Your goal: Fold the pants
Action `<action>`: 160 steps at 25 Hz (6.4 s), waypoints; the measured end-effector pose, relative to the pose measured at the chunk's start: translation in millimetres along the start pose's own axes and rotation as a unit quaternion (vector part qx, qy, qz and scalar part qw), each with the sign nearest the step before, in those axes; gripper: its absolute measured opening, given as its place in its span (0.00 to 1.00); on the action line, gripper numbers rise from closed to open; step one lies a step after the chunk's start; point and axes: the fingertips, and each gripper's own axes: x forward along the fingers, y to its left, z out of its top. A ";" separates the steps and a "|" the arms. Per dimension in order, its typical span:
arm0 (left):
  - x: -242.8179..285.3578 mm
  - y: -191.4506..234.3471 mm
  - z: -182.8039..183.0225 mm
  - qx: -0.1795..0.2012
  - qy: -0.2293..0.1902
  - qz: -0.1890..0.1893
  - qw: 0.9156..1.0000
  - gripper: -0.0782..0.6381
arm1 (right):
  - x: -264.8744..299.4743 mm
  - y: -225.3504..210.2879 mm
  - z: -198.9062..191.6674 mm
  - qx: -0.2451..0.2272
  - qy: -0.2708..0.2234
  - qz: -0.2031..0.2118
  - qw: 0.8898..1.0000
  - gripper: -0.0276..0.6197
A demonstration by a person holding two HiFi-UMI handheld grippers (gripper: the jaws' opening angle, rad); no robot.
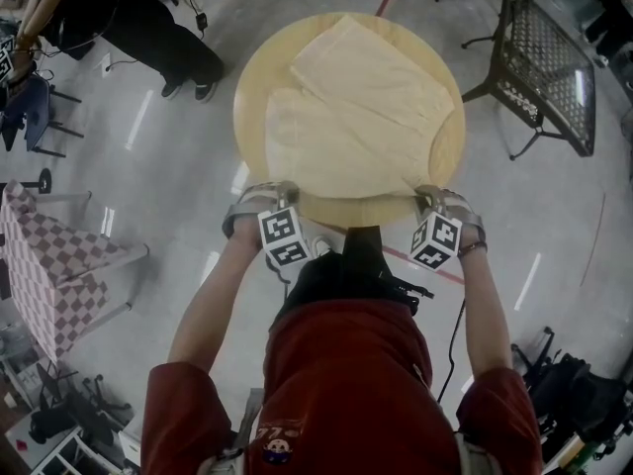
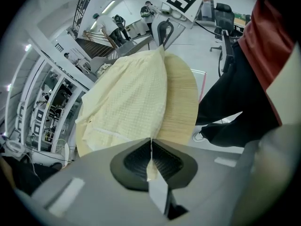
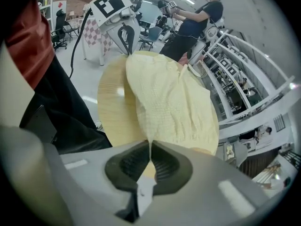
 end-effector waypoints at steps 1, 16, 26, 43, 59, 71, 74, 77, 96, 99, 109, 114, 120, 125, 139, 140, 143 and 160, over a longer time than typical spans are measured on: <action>-2.2 4.2 1.3 0.000 -0.001 0.004 1.000 0.13 | -2.6 -3.7 1.0 0.001 -0.002 -0.003 1.000 0.05; -27.8 97.6 26.5 0.022 -0.021 0.075 0.997 0.13 | -29.6 -71.3 19.8 0.015 -0.029 -0.055 0.998 0.05; -27.9 174.9 48.5 0.041 -0.032 0.111 0.992 0.13 | -32.1 -128.7 28.8 0.036 -0.039 -0.067 0.996 0.05; 5.9 295.9 99.6 0.079 -0.040 0.137 0.987 0.13 | -6.0 -209.7 18.3 0.091 -0.044 -0.052 0.994 0.05; 64.8 359.3 137.2 0.115 -0.035 0.138 0.983 0.13 | 36.3 -251.2 -10.8 0.132 -0.027 -0.019 0.991 0.05; 128.6 385.9 168.5 0.142 -0.026 0.115 0.983 0.13 | 75.2 -257.6 -37.5 0.180 -0.013 0.020 0.983 0.05; 145.6 388.3 171.4 0.141 -0.021 0.104 0.984 0.13 | 86.1 -258.5 -41.8 0.184 -0.011 0.026 0.982 0.05; 160.5 390.3 175.7 0.142 -0.019 0.097 0.985 0.13 | 95.3 -260.8 -47.8 0.191 -0.010 0.030 0.981 0.05; 200.1 391.2 180.9 0.140 0.008 0.087 0.986 0.30 | 112.0 -273.2 -67.5 0.236 -0.021 0.035 0.971 0.14; 195.6 398.3 182.5 0.125 0.001 0.105 0.987 0.32 | 108.6 -277.2 -69.5 0.250 -0.025 0.031 0.968 0.19; 175.1 409.7 176.6 0.097 -0.003 0.132 0.986 0.34 | 94.4 -281.8 -70.4 0.266 -0.033 0.021 0.963 0.27; 157.9 408.4 174.0 0.082 -0.009 0.138 0.987 0.35 | 79.3 -287.9 -69.4 0.279 -0.049 0.008 0.959 0.27; 119.8 406.7 174.0 0.021 -0.042 0.155 0.987 0.35 | 56.8 -296.9 -52.1 0.281 -0.090 -0.017 0.955 0.27; 74.3 405.2 174.3 -0.064 -0.087 0.193 0.975 0.35 | 31.8 -314.7 -28.8 0.271 -0.157 -0.068 0.947 0.27; -50.4 365.5 166.4 -0.356 -0.268 0.331 0.832 0.33 | -53.4 -359.8 56.8 0.295 -0.378 -0.185 0.858 0.27; -57.9 361.4 165.0 -0.365 -0.279 0.343 0.819 0.32 | -56.8 -360.7 62.4 0.294 -0.389 -0.185 0.853 0.27; -78.1 349.2 159.3 -0.389 -0.300 0.380 0.783 0.27 | -65.6 -362.4 79.7 0.285 -0.417 -0.180 0.844 0.27; -170.9 258.2 152.4 -0.417 -0.278 0.538 0.678 0.12 | -115.8 -314.6 107.5 0.217 -0.509 -0.126 0.823 0.27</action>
